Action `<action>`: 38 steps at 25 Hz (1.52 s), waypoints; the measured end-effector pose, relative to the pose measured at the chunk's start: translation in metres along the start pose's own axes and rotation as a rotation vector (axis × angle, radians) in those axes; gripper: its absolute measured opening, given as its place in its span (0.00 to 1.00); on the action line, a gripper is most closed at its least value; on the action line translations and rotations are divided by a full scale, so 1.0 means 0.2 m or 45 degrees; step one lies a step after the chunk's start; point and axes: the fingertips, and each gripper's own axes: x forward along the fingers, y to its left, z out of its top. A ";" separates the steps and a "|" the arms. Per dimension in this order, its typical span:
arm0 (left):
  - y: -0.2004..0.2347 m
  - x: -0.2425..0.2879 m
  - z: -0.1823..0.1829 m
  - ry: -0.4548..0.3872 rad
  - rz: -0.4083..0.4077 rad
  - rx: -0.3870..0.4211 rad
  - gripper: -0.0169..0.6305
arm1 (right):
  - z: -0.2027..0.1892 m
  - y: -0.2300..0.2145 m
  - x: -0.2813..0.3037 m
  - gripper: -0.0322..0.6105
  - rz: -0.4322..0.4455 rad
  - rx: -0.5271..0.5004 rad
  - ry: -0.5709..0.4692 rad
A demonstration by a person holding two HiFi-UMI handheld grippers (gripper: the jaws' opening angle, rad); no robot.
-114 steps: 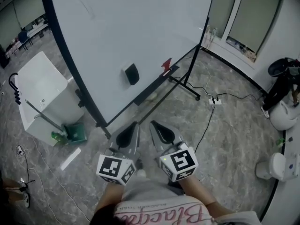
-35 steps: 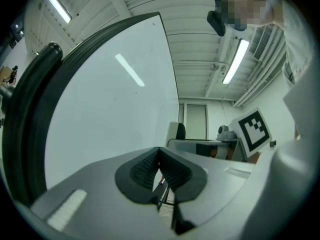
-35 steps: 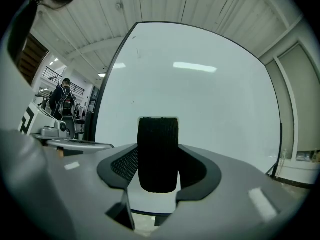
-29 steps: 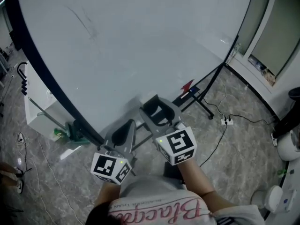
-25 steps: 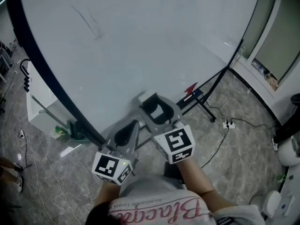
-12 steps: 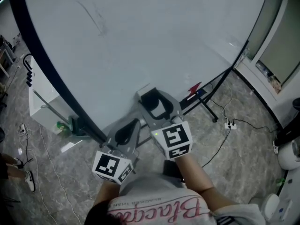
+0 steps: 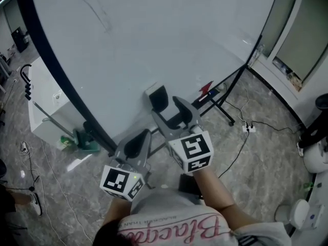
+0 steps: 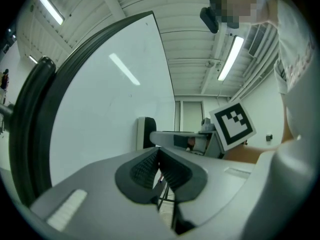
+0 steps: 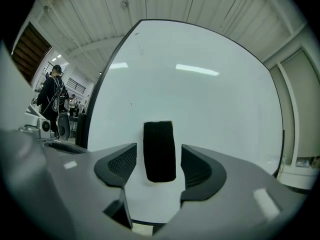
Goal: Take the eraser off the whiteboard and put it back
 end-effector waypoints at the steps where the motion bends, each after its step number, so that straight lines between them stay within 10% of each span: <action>1: -0.01 -0.01 0.00 0.003 -0.008 -0.004 0.03 | 0.00 0.01 -0.03 0.46 -0.006 0.024 -0.002; 6: -0.08 -0.08 -0.02 0.011 -0.050 -0.024 0.03 | 0.02 0.05 -0.19 0.05 -0.043 0.137 -0.056; 38: -0.30 -0.30 0.00 -0.026 -0.107 -0.052 0.03 | -0.12 0.44 -0.66 0.05 -0.040 -0.012 0.064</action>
